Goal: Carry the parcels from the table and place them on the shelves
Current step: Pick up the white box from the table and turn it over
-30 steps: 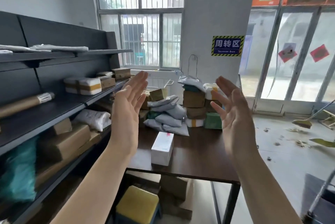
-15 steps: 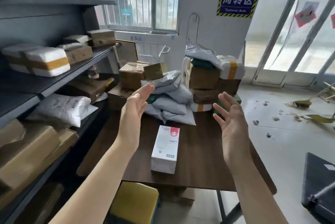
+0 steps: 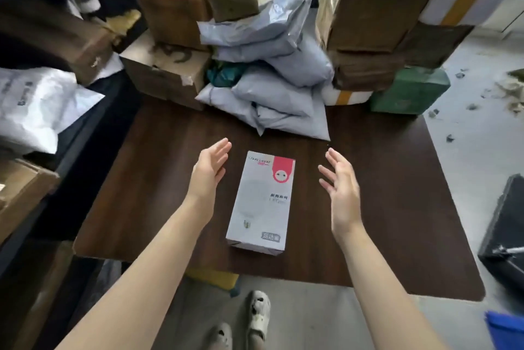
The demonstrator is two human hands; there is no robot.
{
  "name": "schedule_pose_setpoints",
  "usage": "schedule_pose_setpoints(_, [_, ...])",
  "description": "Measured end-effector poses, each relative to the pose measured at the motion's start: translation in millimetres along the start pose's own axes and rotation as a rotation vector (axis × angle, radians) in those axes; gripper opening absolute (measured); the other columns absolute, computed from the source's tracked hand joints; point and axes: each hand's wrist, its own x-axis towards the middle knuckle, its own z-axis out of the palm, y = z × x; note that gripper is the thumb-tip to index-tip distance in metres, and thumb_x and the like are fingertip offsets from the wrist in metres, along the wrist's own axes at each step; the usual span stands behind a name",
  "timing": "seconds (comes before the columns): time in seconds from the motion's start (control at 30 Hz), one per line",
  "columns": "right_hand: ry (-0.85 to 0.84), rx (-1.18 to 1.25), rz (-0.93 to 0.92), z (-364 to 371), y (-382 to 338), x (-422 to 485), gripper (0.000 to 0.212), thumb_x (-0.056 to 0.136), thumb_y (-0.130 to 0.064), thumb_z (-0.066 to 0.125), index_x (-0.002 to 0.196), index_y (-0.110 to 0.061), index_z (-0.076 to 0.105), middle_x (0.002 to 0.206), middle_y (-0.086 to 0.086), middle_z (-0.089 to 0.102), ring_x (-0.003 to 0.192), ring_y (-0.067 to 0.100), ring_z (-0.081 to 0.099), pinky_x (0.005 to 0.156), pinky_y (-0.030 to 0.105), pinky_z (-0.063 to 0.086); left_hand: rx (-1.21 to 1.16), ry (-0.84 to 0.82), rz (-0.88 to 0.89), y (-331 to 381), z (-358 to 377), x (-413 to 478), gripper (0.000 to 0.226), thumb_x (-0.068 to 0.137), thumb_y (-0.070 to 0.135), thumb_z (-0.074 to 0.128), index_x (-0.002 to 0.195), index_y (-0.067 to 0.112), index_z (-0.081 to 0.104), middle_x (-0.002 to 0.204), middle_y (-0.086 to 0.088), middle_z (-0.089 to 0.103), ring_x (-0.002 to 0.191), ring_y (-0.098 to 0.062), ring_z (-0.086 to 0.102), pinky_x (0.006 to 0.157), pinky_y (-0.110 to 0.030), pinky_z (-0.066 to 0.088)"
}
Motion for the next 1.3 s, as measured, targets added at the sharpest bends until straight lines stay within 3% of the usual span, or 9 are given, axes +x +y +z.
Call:
schedule_pose_setpoints(0.13, [0.010,-0.076,0.138,7.9,50.4,20.1,0.031,0.111,-0.032,0.029,0.133,-0.037,0.050,0.141,-0.010,0.050,0.124,0.010,0.057,0.110,0.036,0.042,0.121,0.012,-0.166,-49.8,1.7,32.6,0.045,0.102,0.031,0.025,0.136,0.026,0.054,0.144,0.006,0.053,0.133,-0.012,0.044,0.112,-0.032,0.030])
schedule_pose_setpoints(0.27, [-0.035,-0.089,0.260,25.3,93.6,17.0,0.031,0.110,-0.033,0.034,0.132,-0.031,0.056,0.139,-0.008,0.058,0.128,0.015,0.057,0.109,0.036,0.044,0.220,-0.023,-0.369,-81.5,-0.4,42.2,0.040,0.094,0.045,0.041,0.115,0.031,0.071,0.117,0.008,0.074,0.105,-0.012,0.069,0.084,-0.029,0.047])
schedule_pose_setpoints(0.4, [-0.069,-0.018,0.314,48.0,112.5,4.7,0.024,0.102,-0.042,0.046,0.123,-0.040,0.058,0.113,-0.025,0.073,0.101,-0.007,0.069,0.073,0.010,0.054,0.211,-0.148,-0.467,-94.3,-0.5,38.3,0.030,0.085,0.048,0.054,0.092,0.027,0.074,0.101,-0.009,0.077,0.088,-0.028,0.075,0.072,-0.037,0.057])
schedule_pose_setpoints(0.47, [-0.074,-0.007,0.301,56.5,113.8,2.3,0.031,0.100,-0.044,0.050,0.129,-0.037,0.057,0.117,-0.019,0.072,0.104,0.001,0.070,0.076,0.017,0.057,0.137,-0.190,-0.487,-93.0,1.6,37.2,0.030,0.093,0.041,0.054,0.100,0.018,0.072,0.104,-0.016,0.075,0.092,-0.037,0.073,0.075,-0.042,0.056])
schedule_pose_setpoints(0.57, [-0.071,0.089,0.275,66.5,99.8,4.3,0.036,0.104,-0.039,0.049,0.138,-0.031,0.055,0.127,-0.001,0.069,0.114,0.021,0.069,0.092,0.044,0.055,0.065,-0.202,-0.518,-78.9,3.1,38.0,0.034,0.088,0.040,0.050,0.072,0.025,0.076,0.075,-0.005,0.077,0.064,-0.024,0.075,0.054,-0.030,0.057])
schedule_pose_setpoints(0.7, [-0.128,0.222,0.188,74.9,44.6,20.0,0.061,0.093,-0.057,0.047,0.145,-0.026,0.047,0.135,0.014,0.063,0.122,0.035,0.061,0.097,0.054,0.050,-0.007,-0.266,-0.379,-24.4,12.8,44.3,0.035,0.086,0.041,0.049,0.067,0.028,0.075,0.069,-0.001,0.076,0.059,-0.018,0.074,0.049,-0.028,0.055])
schedule_pose_setpoints(0.9, [-0.241,0.345,-0.146,81.8,-90.6,40.4,0.053,0.101,-0.026,0.043,0.152,-0.016,0.036,0.122,0.000,0.075,0.109,0.017,0.073,0.082,0.033,0.062,-0.057,-0.404,-0.039,105.0,32.7,41.6,0.031,0.101,0.032,0.037,0.097,0.017,0.063,0.068,0.001,0.075,0.059,-0.012,0.072,0.048,-0.024,0.055])
schedule_pose_setpoints(1.03, [-0.256,0.429,-0.288,86.2,-173.7,27.7,0.047,0.095,-0.025,0.050,0.142,-0.030,0.047,0.112,-0.002,0.079,0.094,0.016,0.077,0.071,0.028,0.062,-0.124,-0.507,0.080,185.0,38.5,20.7,0.032,0.103,0.034,0.030,0.095,0.019,0.058,0.066,0.000,0.073,0.057,-0.013,0.072,0.048,-0.025,0.055])
schedule_pose_setpoints(1.3, [-0.238,0.476,-0.452,92.3,-282.8,-19.9,0.059,0.091,-0.029,0.060,0.147,-0.035,0.044,0.130,0.012,0.069,0.107,0.029,0.074,0.079,0.041,0.063,-0.157,-0.599,0.203,284.0,37.5,-29.7,0.054,0.100,0.045,0.030,0.072,0.024,0.072,0.063,-0.004,0.072,0.054,-0.016,0.071,0.048,-0.026,0.056])
